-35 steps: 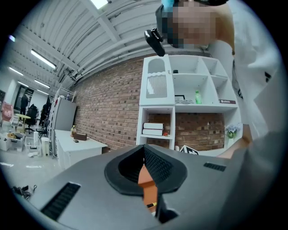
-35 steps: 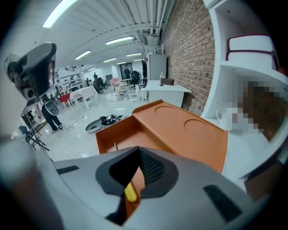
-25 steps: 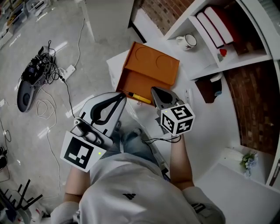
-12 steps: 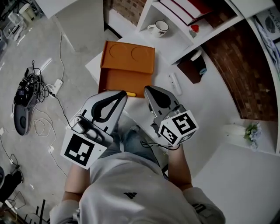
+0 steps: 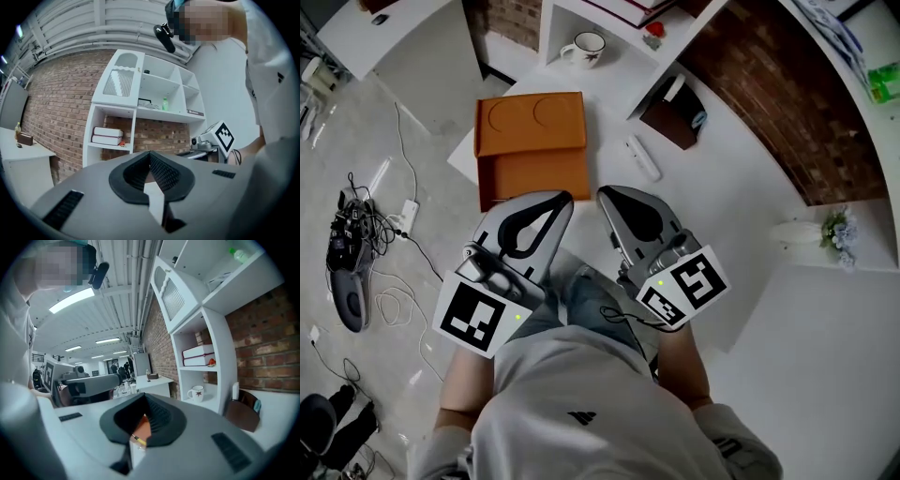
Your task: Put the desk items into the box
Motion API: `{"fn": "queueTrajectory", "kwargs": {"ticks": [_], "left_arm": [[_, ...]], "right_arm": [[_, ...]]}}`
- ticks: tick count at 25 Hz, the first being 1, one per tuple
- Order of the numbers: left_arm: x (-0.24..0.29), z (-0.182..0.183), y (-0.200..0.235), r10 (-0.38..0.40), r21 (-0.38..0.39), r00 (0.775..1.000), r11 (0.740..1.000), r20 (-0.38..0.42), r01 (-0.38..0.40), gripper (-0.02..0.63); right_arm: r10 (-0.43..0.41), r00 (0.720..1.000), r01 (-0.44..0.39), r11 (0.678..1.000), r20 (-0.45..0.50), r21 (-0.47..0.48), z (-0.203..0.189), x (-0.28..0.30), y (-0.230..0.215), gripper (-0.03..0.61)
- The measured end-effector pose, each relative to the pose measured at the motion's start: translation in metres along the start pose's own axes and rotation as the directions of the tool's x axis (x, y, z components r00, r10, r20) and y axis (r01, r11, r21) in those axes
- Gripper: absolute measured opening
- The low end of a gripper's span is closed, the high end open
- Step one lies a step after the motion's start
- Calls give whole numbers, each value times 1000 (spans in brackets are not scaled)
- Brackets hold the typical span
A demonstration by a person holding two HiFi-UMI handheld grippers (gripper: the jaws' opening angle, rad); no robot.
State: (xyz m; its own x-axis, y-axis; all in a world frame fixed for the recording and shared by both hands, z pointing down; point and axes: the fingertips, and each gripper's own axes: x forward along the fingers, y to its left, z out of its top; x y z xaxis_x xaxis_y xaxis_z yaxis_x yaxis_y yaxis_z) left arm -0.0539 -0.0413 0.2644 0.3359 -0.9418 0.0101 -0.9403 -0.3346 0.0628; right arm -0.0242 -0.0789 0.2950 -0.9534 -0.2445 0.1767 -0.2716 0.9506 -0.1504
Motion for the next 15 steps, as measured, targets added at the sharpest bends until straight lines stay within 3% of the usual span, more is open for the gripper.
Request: {"fn": "queueTrajectory", "kwargs": {"ticks": [6, 11, 15], "left_arm": [[21, -1, -16, -71, 20, 997, 997, -23, 71, 12], [31, 4, -23, -110, -11, 994, 994, -1, 110, 12], [37, 3, -29, -127, 27, 992, 992, -8, 127, 12]], "right_arm": [[-68, 997, 68, 998, 33, 10, 6, -24, -11, 9], [-107, 993, 106, 994, 55, 18, 11, -38, -18, 9], [-131, 989, 130, 991, 69, 20, 12, -47, -23, 9]]}}
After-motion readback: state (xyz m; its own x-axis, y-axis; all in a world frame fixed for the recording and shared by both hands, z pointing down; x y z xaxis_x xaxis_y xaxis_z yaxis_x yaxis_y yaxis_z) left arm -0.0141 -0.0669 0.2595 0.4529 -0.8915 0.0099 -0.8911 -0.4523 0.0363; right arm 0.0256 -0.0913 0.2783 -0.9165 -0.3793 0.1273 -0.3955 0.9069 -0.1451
